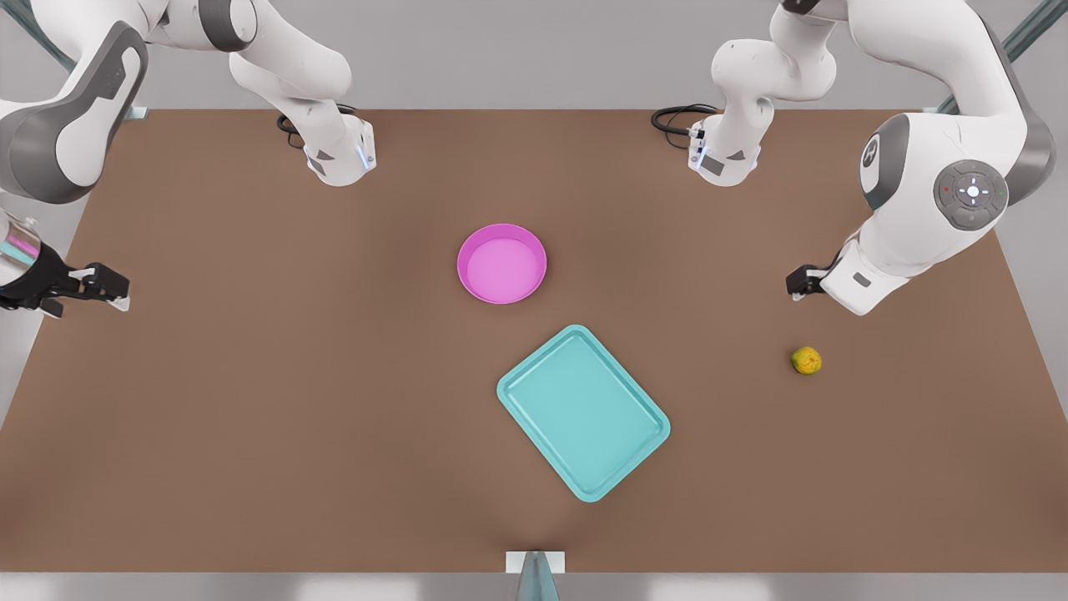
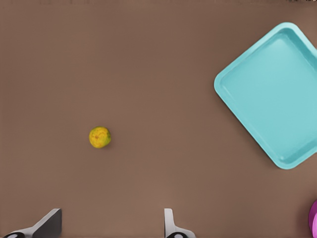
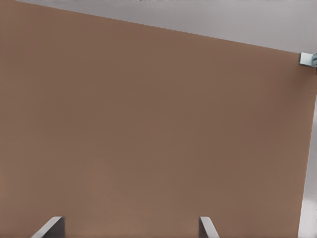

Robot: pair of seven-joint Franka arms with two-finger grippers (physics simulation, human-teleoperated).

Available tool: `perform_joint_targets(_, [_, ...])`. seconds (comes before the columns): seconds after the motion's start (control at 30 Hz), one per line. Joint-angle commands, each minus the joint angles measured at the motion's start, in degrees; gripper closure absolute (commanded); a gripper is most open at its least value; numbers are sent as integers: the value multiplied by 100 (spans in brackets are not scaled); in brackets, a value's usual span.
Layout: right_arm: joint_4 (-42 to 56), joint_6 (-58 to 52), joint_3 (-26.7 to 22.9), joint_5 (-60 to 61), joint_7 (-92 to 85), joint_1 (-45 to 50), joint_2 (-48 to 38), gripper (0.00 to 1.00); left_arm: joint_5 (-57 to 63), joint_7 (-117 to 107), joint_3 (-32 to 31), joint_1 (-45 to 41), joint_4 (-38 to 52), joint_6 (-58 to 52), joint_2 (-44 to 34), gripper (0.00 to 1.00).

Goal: Place the orange on the plate with the left arm and the plate on the tray with the right arm

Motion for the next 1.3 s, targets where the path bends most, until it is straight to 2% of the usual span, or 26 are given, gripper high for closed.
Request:
perform_joint_targets(0.0, [9, 128, -8, -9, -511, 0, -13, 0, -1, -167, 1, 0, -5, 44, 2, 0])
perform_joint_targets(0.03, [9, 120, -8, -9, -511, 0, -13, 0, -1, -229, 1, 0, -5, 79, 63, 0])
perform_joint_targets(0.1, [18, 120, -8, -9, -511, 9, 5, 0, 52, -290, 45, 220, -311, 473, 747, 0])
perform_joint_targets(0.17, [9, 93, -8, 35, -502, 0, 180, 0, 61, -132, 54, 563, -1103, 2328, 1390, 0])
perform_joint_targets(0.2, [-8, 93, 1, 35, -494, 18, 198, 0, 52, 175, 54, 651, -1376, 2917, 1487, 0])
perform_joint_targets(0.4, [-26, -162, 27, 105, -494, -9, 286, 0, 52, 1467, 71, 1389, -1446, 3700, 2164, 0])
perform_joint_targets(0.53, [-35, -206, 27, 88, -494, -26, 365, 0, -45, 1485, 62, 1538, -1499, 3779, 2340, 0])
perform_joint_targets(0.63, [-35, -197, 19, 88, -494, -35, 400, 0, -36, 1476, 71, 1530, -2000, 3744, 2278, 0])
perform_joint_targets(1.27, [-26, -179, 19, 0, -494, -26, 444, 0, -27, 1485, 62, 1697, -2053, 3700, 2867, 0])
